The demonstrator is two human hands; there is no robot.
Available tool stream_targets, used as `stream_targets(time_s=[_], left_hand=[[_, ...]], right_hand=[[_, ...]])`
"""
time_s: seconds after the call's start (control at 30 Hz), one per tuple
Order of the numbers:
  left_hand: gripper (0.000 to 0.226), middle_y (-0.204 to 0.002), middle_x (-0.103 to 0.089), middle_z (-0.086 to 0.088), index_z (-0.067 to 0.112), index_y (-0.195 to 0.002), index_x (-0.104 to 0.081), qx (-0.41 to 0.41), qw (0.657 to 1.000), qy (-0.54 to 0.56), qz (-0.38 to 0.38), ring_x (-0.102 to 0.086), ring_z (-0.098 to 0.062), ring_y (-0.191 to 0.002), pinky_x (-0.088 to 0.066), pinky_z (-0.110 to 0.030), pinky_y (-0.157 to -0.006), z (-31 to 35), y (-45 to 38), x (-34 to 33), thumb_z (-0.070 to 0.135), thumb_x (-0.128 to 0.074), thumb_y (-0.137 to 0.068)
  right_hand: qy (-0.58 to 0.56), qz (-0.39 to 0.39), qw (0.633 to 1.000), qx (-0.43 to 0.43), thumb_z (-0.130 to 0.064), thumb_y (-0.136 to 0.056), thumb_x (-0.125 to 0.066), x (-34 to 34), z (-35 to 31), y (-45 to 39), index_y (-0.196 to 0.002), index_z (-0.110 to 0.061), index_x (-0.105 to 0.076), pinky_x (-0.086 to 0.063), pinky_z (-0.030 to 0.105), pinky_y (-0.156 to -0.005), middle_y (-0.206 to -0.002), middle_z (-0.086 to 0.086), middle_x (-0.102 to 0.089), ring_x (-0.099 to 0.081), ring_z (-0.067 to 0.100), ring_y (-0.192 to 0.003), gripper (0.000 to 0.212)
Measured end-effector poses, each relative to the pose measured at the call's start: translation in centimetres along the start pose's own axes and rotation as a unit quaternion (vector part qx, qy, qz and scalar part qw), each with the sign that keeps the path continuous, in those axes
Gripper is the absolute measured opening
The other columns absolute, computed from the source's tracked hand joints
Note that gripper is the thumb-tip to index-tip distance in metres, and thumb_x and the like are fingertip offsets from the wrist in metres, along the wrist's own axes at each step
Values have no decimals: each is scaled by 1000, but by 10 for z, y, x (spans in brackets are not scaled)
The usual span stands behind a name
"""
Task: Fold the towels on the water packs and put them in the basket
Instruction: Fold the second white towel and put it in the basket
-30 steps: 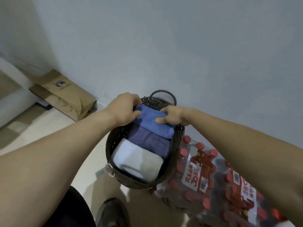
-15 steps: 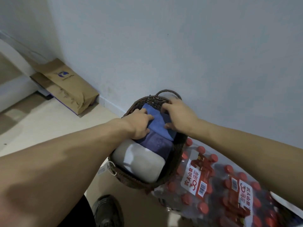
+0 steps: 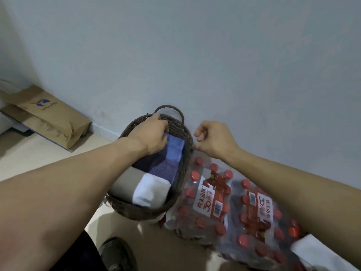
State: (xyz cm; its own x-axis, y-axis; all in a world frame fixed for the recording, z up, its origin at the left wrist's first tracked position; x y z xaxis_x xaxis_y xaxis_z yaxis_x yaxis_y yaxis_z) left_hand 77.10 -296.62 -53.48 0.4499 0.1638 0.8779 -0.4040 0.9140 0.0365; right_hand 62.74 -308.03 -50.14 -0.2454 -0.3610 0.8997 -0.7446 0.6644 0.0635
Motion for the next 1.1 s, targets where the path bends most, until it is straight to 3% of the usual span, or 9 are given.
stream_targets(time_s=[0.1, 0.23, 0.33, 0.53, 0.7, 0.8, 0.87, 0.97, 1.1], left_hand=[[11, -99, -67, -6, 13, -93, -66, -80, 996, 46, -12, -62, -27, -93, -50, -37, -86, 66, -1, 0, 17, -58, -86], [13, -90, -71, -6, 9, -90, -67, -168, 981, 51, -78, -64, -25, -85, -43, -25, -69, 165, 3, -30, 14, -56, -87], [16, -94, -72, -8, 8, -93, -69, -220, 966, 43, -126, -65, -25, -87, -42, -22, -68, 236, 10, -62, 14, -55, -87], [13, -87, -67, -3, 10, -91, -66, -279, 938, 31, -204, -64, -27, -87, -48, -29, -72, 340, 36, -130, 18, -55, -91], [14, -94, -68, -6, 10, -92, -64, -269, 925, 32, -265, -63, -26, -87, -54, -38, -79, 379, 54, -185, 18, -53, -90], [16, -100, -66, -2, 10, -102, -62, -248, 925, 58, -283, -62, -24, -95, -49, -32, -76, 398, 59, -212, 19, -56, -90], [27, -107, -63, -2, 13, -117, -59, -235, 926, 81, -284, -60, -22, -98, -44, -26, -76, 411, 60, -227, 22, -58, -91], [45, -122, -56, -5, 18, -132, -49, -207, 928, 116, -288, -57, -21, -103, -46, -27, -86, 431, 60, -254, 30, -61, -91], [60, -132, -45, 0, 27, -139, -42, -179, 926, 196, -268, -53, -18, -112, -43, -27, -93, 452, 60, -276, 39, -68, -86]], right_hand=[[-52, -8, 993, -105, -16, -67, -88, 49, 61, 45, -78, -22, -65, -41, 5, -50, -68, -9, -67, -61, -1, -57, 26], [-133, -44, 961, -238, -2, -70, -85, 97, 155, 124, -92, -9, -68, -47, 19, -51, -71, -2, -66, -60, 9, -59, 29], [-147, -61, 940, -302, 3, -70, -83, 123, 214, 184, -100, -5, -68, -47, 26, -58, -77, 2, -62, -57, 11, -61, 34], [4, -4, 938, -346, -18, -63, -92, 160, 306, 267, -90, -15, -69, -47, 23, -69, -88, -1, -69, -66, 18, -81, 35], [82, -44, 914, -395, -39, -68, -87, 148, 363, 297, -129, -24, -56, -46, 31, -95, -135, 11, -51, -55, 27, -117, 70], [26, -75, 905, -419, -49, -75, -78, 127, 381, 310, -141, -30, -38, -52, 36, -83, -141, 11, -44, -51, 32, -118, 80], [40, -80, 911, -402, -46, -82, -73, 118, 386, 312, -142, -28, -35, -49, 32, -75, -137, 9, -49, -53, 31, -116, 74], [78, -9, 919, -386, -32, -89, -66, 127, 386, 304, -122, -20, -56, -42, 29, -84, -126, 9, -61, -57, 28, -112, 37], [32, 44, 911, -409, -15, -91, -58, 147, 385, 300, -101, -11, -70, -56, 30, -72, -98, 10, -71, -67, 25, -87, 16]])
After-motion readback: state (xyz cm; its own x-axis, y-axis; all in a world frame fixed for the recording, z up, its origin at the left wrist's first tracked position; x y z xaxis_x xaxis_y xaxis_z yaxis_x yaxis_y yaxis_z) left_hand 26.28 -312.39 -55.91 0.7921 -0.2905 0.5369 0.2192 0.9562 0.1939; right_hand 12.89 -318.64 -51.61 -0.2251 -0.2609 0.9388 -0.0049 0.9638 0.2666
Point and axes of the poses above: each hand's wrist, its own y-axis away from the middle knuckle, its own x-axis out of the back of the hand, z = x × y, the point moved 6 cm from there along -y, towards the middle knuckle
